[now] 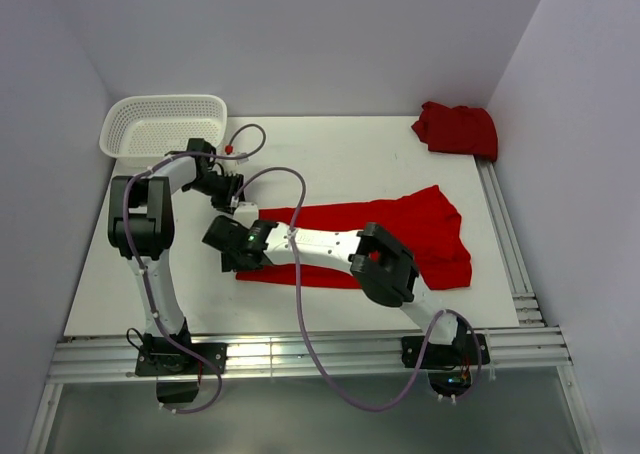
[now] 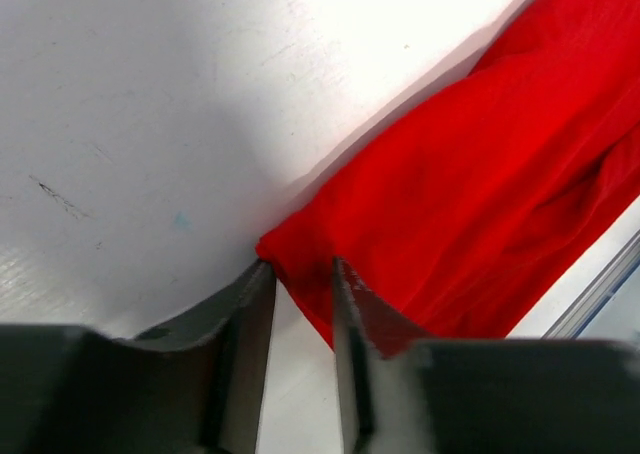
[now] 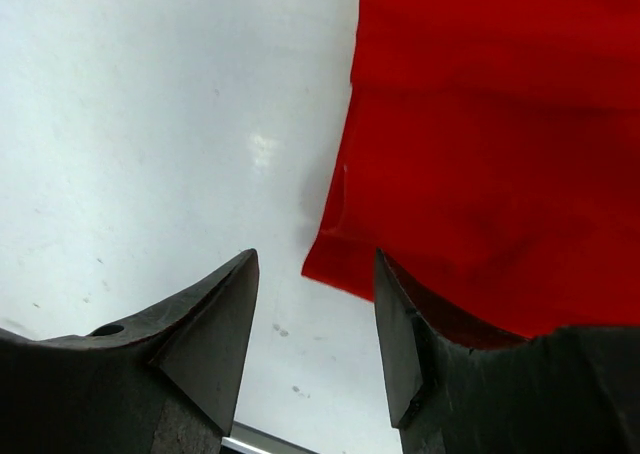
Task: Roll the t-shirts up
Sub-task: Roll the tshirt
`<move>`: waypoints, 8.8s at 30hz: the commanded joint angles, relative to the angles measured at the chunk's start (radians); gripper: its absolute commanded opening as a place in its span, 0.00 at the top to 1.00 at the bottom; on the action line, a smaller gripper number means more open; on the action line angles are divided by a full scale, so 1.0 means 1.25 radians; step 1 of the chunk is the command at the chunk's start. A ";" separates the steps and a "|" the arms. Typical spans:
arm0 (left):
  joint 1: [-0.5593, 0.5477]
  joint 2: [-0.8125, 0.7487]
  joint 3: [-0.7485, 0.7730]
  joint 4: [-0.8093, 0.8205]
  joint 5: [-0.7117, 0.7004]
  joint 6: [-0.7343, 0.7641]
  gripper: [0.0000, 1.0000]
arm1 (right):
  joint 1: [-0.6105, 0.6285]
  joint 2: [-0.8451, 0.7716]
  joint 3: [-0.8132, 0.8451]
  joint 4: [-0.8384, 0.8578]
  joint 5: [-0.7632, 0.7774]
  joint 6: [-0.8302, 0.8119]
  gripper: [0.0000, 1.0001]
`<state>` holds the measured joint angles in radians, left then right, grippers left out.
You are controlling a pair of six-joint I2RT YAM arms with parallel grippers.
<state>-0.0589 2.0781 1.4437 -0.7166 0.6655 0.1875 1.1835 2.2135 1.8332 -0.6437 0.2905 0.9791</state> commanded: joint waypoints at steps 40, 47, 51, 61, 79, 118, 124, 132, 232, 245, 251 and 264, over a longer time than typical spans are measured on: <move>-0.018 0.036 0.059 0.005 -0.029 -0.009 0.99 | 0.075 0.098 0.192 -0.194 0.100 0.046 0.56; -0.022 0.035 0.062 0.001 -0.035 -0.005 1.00 | 0.067 0.107 0.188 -0.176 0.124 0.034 0.55; -0.023 0.036 0.064 -0.001 -0.037 -0.008 1.00 | 0.061 0.125 0.197 -0.182 0.128 0.032 0.55; -0.025 0.037 0.056 0.005 -0.043 -0.009 1.00 | 0.053 0.152 0.178 -0.160 0.117 0.035 0.57; -0.026 0.042 0.083 0.000 -0.057 -0.015 1.00 | 0.104 0.108 0.136 -0.213 0.079 0.119 1.00; -0.028 0.019 0.062 -0.010 -0.073 0.005 1.00 | 0.030 0.124 0.193 -0.151 0.125 0.032 0.62; -0.028 0.029 0.061 -0.007 -0.069 0.001 1.00 | 0.030 0.144 0.175 -0.139 0.110 0.040 0.62; -0.028 0.029 0.066 -0.010 -0.072 0.003 1.00 | 0.031 0.158 0.168 -0.149 0.094 0.056 0.62; -0.038 -0.029 0.037 0.020 -0.108 0.010 1.00 | -0.420 -0.059 -0.177 -0.020 0.085 -0.014 0.92; -0.015 -0.078 0.006 0.092 -0.120 -0.040 1.00 | -0.456 -0.104 -0.258 0.007 0.089 -0.008 0.83; -0.008 -0.050 0.024 0.070 -0.107 -0.026 0.93 | -0.460 -0.118 -0.259 0.055 0.055 -0.038 0.66; 0.010 -0.086 0.019 0.076 -0.054 -0.027 0.36 | -0.306 -0.194 -0.194 -0.016 0.137 0.001 0.51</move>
<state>-0.0631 2.0285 1.4590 -0.6388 0.5453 0.1604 0.7322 2.0605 1.5379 -0.6159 0.3954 0.9489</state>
